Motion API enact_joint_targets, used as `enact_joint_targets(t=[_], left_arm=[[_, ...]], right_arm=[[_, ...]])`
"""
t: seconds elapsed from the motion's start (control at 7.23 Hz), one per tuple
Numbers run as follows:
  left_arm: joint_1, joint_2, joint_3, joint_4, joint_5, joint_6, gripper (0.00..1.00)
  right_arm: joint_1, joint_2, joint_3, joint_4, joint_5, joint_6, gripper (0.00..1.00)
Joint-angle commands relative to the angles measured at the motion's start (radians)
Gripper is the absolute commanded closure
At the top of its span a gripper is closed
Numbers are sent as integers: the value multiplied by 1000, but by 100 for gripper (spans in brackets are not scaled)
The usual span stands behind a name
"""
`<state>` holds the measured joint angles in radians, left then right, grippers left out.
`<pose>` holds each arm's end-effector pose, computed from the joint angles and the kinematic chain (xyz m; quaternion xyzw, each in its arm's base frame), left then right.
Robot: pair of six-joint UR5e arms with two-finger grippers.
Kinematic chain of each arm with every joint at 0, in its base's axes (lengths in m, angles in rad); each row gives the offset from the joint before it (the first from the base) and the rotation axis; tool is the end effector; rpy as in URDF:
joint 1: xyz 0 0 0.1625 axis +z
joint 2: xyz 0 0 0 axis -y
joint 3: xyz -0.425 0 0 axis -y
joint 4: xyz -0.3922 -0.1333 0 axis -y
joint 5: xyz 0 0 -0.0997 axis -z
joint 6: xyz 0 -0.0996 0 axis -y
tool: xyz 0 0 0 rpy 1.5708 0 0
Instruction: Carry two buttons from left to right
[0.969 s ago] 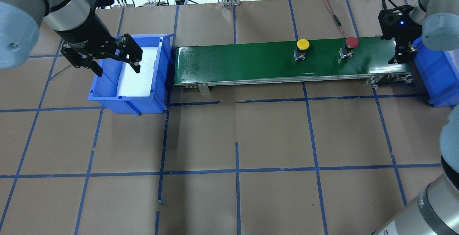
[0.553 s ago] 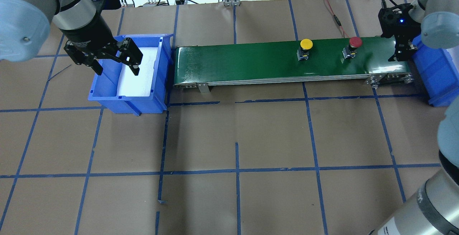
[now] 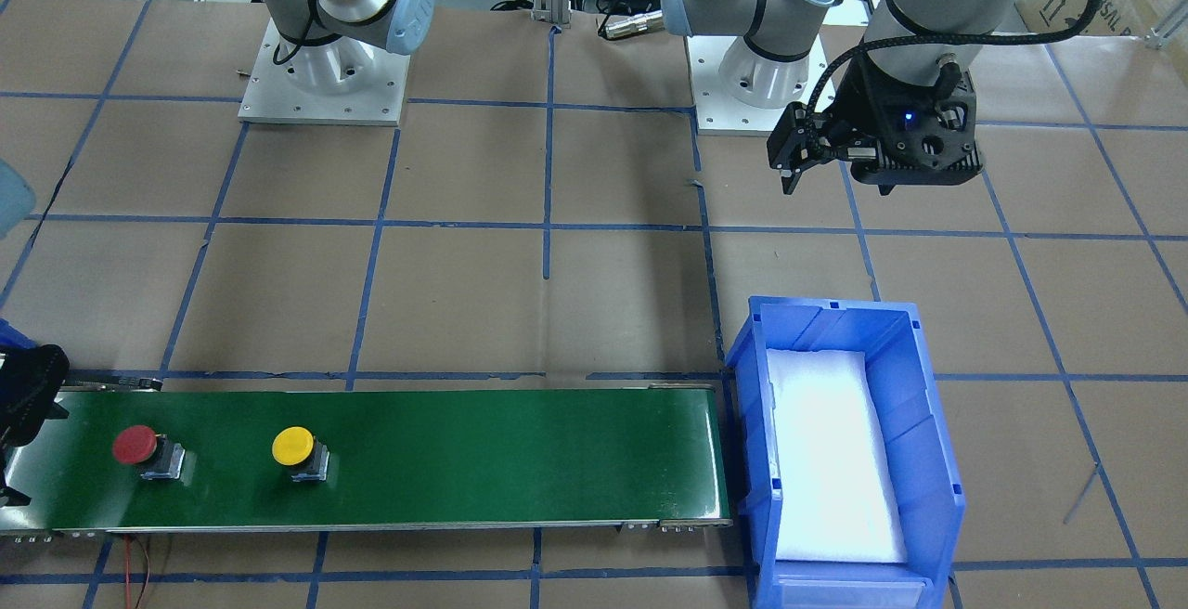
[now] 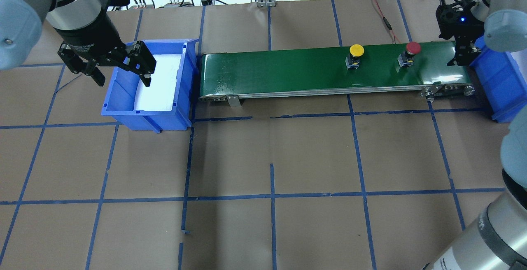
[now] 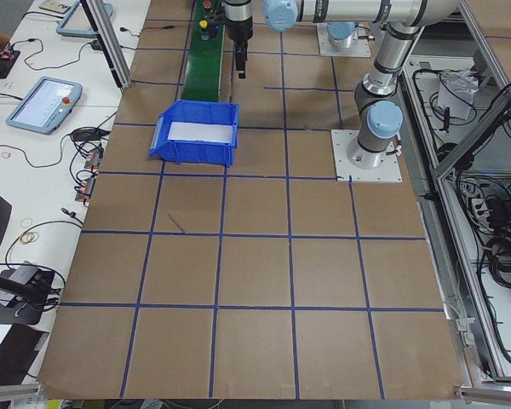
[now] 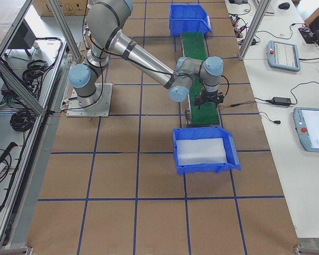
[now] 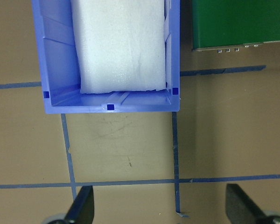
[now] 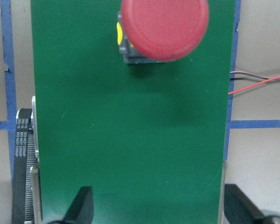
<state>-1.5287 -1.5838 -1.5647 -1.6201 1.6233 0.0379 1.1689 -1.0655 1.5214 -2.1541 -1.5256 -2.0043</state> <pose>-0.1073 -0.4966 0.4798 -0.0014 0.9993 0.0291 0.0251 -0.1350 -0.6700 0.2757 0.7176 -0.6932 0.0439 0.0513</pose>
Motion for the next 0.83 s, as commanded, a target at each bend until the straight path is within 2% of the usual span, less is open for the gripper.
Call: enact_joint_targets(t=[0.0,0.42,0.69], left_arm=[[7,-2,3,-1,-25,-43,0],[4,27,14,-81,-28,-50,0],[19,47,8,53,28,-35,0]], right_arm=[[0,9,2,-10,2,-1,3],[2,4,9,3,12,-2,3],[8,2,14,2,30,-17,3]])
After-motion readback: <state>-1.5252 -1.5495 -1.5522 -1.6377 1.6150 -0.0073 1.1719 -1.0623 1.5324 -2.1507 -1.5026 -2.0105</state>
